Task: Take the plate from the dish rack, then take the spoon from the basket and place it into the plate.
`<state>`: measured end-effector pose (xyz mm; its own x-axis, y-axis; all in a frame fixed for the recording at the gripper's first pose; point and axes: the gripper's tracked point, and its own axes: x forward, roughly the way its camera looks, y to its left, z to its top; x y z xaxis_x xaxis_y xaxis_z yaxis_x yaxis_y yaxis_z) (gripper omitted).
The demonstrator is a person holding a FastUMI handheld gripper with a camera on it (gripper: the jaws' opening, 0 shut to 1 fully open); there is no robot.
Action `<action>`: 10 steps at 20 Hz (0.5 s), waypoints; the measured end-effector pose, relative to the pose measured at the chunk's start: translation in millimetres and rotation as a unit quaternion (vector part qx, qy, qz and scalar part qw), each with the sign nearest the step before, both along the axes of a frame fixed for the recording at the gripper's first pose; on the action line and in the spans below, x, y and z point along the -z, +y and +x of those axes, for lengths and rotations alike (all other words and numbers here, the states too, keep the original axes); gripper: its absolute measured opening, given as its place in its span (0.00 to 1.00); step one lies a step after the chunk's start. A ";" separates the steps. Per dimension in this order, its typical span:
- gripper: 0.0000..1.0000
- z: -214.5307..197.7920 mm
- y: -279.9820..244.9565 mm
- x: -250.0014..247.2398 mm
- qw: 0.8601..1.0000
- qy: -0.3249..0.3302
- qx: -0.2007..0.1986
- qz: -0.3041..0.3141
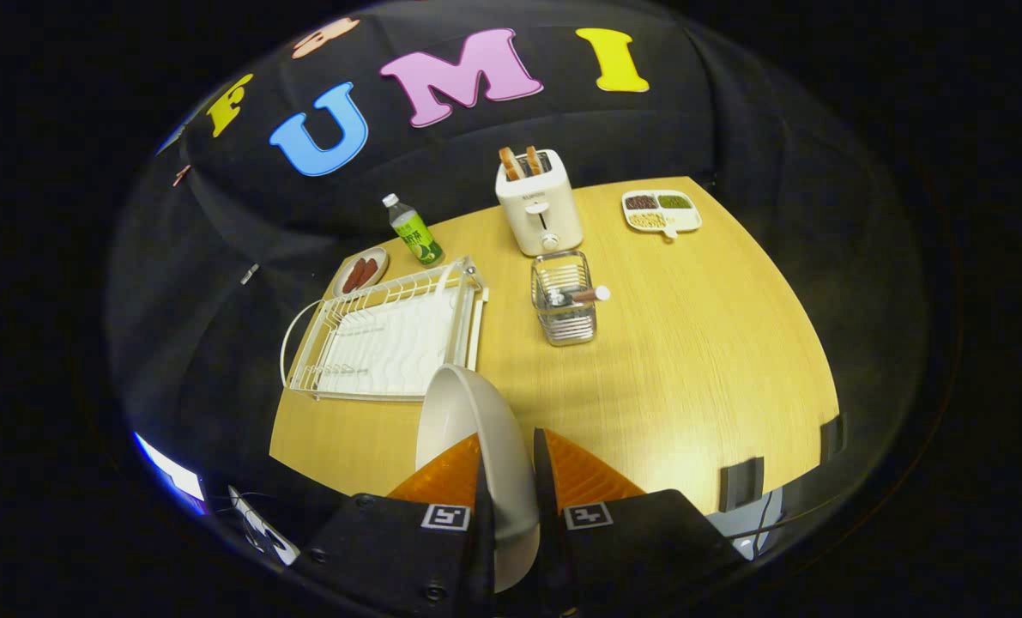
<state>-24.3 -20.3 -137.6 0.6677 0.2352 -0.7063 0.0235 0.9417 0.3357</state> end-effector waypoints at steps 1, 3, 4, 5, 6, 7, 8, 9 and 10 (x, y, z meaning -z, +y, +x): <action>0.25 2.7 -4.1 9.2 1.000 0.007 0.001 0.007; 0.25 13.7 -13.6 29.5 1.000 0.021 -0.003 0.009; 0.25 21.9 -17.7 39.3 1.000 0.026 -0.009 0.006; 0.25 27.4 -20.7 47.6 0.999 0.029 -0.016 0.004; 0.25 32.9 -20.7 57.6 0.999 0.035 -0.026 0.008; 0.25 37.6 -19.0 68.1 0.998 0.045 -0.036 0.015; 0.25 41.8 -16.8 76.6 0.997 0.052 -0.045 0.023; 0.25 44.6 -16.4 84.4 0.997 0.057 -0.052 0.028; 0.25 47.3 -17.8 94.9 0.996 0.062 -0.057 0.026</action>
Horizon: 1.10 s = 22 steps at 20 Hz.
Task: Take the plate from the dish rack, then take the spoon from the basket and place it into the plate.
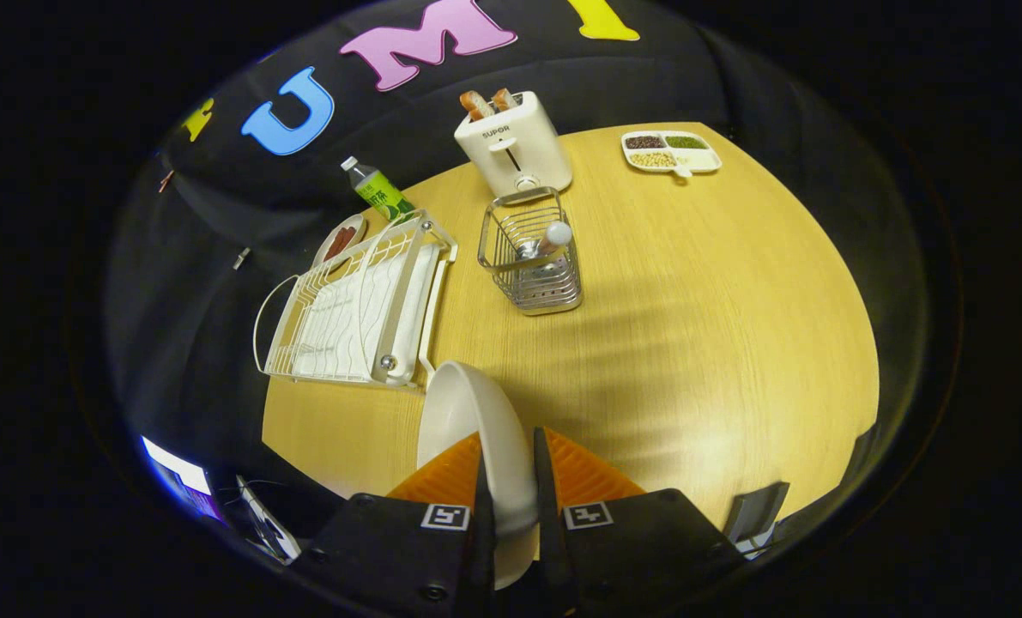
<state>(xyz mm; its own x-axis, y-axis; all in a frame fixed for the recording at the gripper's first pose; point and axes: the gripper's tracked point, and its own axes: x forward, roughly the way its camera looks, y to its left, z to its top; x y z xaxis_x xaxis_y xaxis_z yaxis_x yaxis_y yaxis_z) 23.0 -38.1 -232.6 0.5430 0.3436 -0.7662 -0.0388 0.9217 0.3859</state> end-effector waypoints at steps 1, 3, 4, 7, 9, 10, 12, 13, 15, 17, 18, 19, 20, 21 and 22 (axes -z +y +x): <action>0.25 4.3 -2.8 8.4 1.000 0.001 -0.007 -0.001; 0.25 9.7 -1.0 21.6 1.000 0.013 -0.015 0.018; 0.25 13.9 -5.7 27.7 1.000 0.012 -0.017 0.017; 0.19 23.9 -17.5 43.9 0.999 0.002 -0.036 0.000; 0.19 26.6 -18.3 47.0 0.999 -0.005 -0.049 0.002; 0.19 28.2 -18.3 46.8 0.998 -0.010 -0.054 0.002; 0.21 33.8 -19.3 38.1 0.998 -0.037 -0.060 -0.001; 0.19 37.2 -22.3 33.9 0.996 -0.056 -0.062 -0.008; 0.32 42.4 -25.0 19.4 0.993 -0.100 -0.063 -0.013; 0.57 48.8 -27.2 -1.5 0.987 -0.149 -0.065 -0.020; 0.69 52.5 -28.2 -13.2 0.982 -0.177 -0.067 -0.025; 0.86 57.4 -30.1 -24.8 0.976 -0.205 -0.068 -0.032; 0.94 65.1 -29.4 -36.0 0.970 -0.230 -0.068 -0.035; 0.98 67.7 -29.1 -44.7 0.965 -0.253 -0.066 -0.038; 0.98 74.0 -28.7 -52.8 0.959 -0.273 -0.062 -0.039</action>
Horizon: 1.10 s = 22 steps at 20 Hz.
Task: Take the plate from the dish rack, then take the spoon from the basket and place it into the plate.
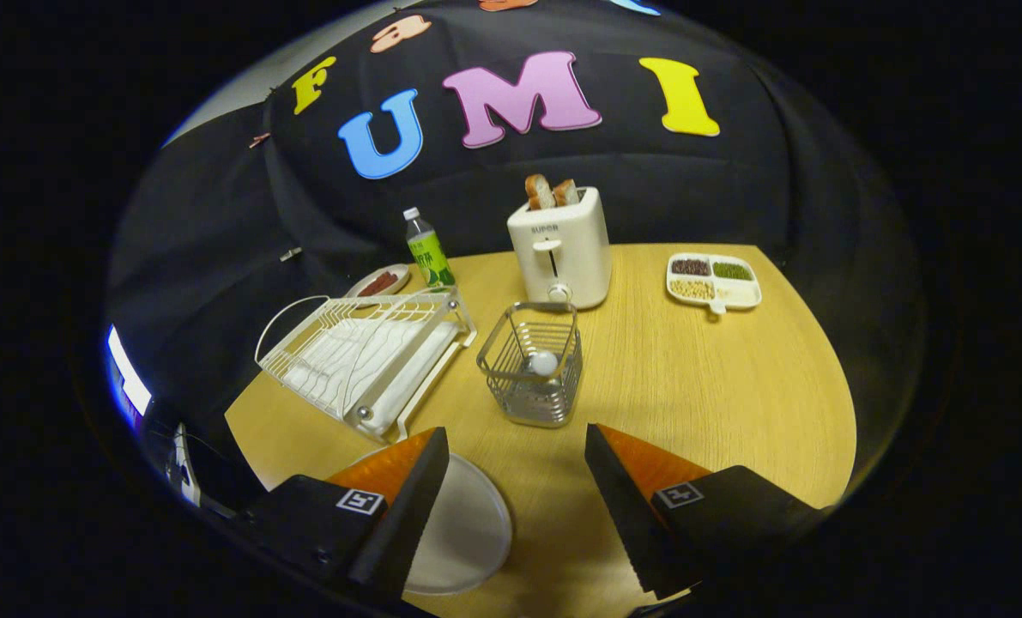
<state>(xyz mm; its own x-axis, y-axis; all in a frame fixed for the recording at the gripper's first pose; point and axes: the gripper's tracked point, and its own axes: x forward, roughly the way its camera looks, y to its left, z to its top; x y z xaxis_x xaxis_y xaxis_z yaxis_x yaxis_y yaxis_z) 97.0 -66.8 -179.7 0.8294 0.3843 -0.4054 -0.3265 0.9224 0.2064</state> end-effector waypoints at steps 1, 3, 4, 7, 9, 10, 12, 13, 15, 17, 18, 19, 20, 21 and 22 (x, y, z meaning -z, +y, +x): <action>0.98 7.7 -0.3 -6.9 1.000 -0.018 0.006 0.002; 0.98 22.0 2.2 -16.0 0.999 -0.040 0.014 0.013; 0.98 30.1 3.9 -18.9 0.999 -0.044 0.017 0.021; 0.98 54.8 9.3 -20.2 0.998 -0.053 0.022 0.036; 0.95 68.2 11.7 -23.2 0.997 -0.063 0.024 0.043; 0.95 73.8 14.9 -23.1 0.996 -0.068 0.021 0.044; 0.76 82.3 18.7 -16.1 0.997 -0.073 0.018 0.033; 0.74 85.6 21.0 -11.1 0.997 -0.071 0.015 0.029; 0.73 91.2 24.4 -1.6 0.998 -0.064 0.012 0.024; 0.58 95.8 23.4 4.2 0.998 -0.066 0.012 0.011; 0.51 98.6 23.9 4.9 0.997 -0.071 0.013 0.005; 0.45 100.5 23.0 6.0 0.997 -0.072 0.015 0.001; 0.39 102.9 21.8 8.3 0.997 -0.070 0.019 -0.001; 0.28 103.1 21.9 7.9 0.997 -0.069 0.020 0.001; 0.24 103.8 23.0 8.7 0.997 -0.069 0.021 -0.001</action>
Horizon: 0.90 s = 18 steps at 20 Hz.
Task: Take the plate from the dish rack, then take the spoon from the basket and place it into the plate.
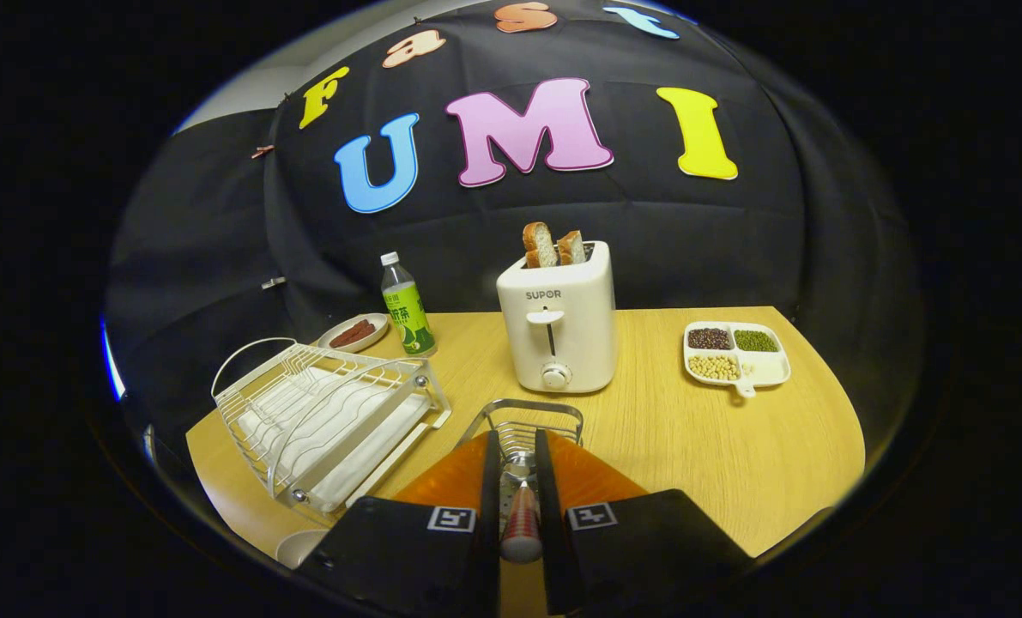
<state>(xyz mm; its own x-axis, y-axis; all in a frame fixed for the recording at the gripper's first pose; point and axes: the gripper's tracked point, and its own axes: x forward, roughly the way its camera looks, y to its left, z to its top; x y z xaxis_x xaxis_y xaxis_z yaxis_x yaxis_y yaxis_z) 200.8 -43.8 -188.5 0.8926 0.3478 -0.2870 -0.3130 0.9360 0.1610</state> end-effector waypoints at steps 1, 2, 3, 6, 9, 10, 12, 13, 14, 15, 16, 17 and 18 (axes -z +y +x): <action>0.24 2.2 -2.2 -0.2 1.000 0.001 -0.001 -0.005; 0.23 6.0 0.5 2.2 1.000 -0.002 0.000 -0.016; 0.23 1.1 1.1 1.8 1.000 0.000 -0.005 -0.021; 0.21 -2.2 1.9 -1.4 1.000 0.011 -0.012 -0.026; 0.21 -5.6 -0.7 -16.4 1.000 0.008 -0.012 -0.025; 0.21 -8.3 -2.0 -23.8 1.000 0.006 -0.012 -0.025; 0.21 -19.8 -3.4 -33.5 0.999 0.008 -0.015 -0.028; 0.20 -25.9 -4.2 -40.5 0.999 0.007 -0.017 -0.030; 0.21 -31.2 -5.5 -48.4 0.999 0.004 -0.016 -0.032; 0.21 -36.9 -6.0 -57.4 0.999 -0.002 -0.016 -0.033; 0.21 -43.9 -4.8 -65.6 0.999 -0.006 -0.017 -0.032; 0.21 -49.7 -2.4 -74.7 0.999 -0.008 -0.016 -0.029; 0.21 -55.9 1.8 -82.2 1.000 -0.008 -0.015 -0.023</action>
